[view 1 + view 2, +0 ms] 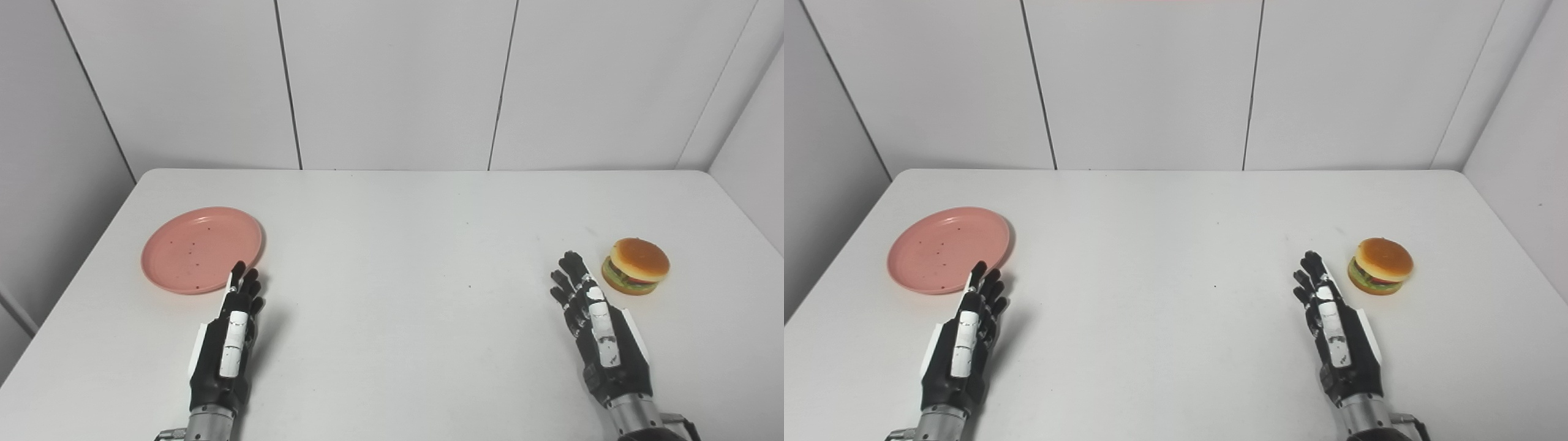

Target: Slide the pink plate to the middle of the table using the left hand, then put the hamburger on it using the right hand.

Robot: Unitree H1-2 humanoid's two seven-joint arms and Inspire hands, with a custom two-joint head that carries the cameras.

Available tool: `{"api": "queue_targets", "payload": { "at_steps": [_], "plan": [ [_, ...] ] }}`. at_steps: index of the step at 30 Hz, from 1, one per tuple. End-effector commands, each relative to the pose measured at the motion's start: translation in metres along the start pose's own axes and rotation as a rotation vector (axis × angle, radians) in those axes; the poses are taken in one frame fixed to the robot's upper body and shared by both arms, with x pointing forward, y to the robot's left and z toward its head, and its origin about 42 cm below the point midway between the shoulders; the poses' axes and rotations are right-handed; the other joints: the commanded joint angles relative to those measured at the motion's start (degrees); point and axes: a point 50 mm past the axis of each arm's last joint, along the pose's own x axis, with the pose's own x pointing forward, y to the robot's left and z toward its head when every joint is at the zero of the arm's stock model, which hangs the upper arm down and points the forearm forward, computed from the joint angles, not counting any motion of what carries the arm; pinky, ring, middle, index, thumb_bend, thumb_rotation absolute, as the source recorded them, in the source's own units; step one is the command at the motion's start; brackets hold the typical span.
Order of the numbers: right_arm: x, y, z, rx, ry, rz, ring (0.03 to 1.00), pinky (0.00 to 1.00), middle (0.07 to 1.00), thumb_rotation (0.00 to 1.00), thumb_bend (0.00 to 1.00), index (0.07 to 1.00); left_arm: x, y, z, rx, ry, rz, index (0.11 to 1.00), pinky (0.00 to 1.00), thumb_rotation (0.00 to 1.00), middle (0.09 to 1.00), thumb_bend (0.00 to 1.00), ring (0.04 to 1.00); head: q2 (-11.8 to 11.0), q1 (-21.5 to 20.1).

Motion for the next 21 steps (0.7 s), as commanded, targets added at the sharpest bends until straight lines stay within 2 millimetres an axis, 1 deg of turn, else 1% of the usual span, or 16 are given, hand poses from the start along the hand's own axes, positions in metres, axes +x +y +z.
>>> {"api": "queue_targets", "payload": {
  "at_steps": [1,13,21],
  "plan": [
    [0.0005,-0.0003,-0.0080,0.011,-0.013,-0.012,0.965,0.98,0.981,0.91,0.84,0.963,0.0049,0.0059,0.0001,0.019,-0.029,-0.027,1.000,1.00,0.89,1.000,0.86,1.000,0.01,0.04],
    [0.0003,0.0001,-0.0082,0.004,-0.019,-0.009,0.972,1.00,0.981,0.92,0.83,0.968,0.0047,0.0070,-0.0009,0.011,-0.049,-0.055,1.000,1.00,0.87,1.000,0.89,1.000,0.00,-0.31],
    [0.0009,0.0011,-0.0085,0.007,-0.015,-0.012,0.971,1.00,0.981,0.91,0.82,0.968,0.0054,0.0085,-0.0024,0.004,-0.044,-0.060,1.000,1.00,0.87,1.000,0.88,0.999,-0.08,-0.58]
  ]
}}
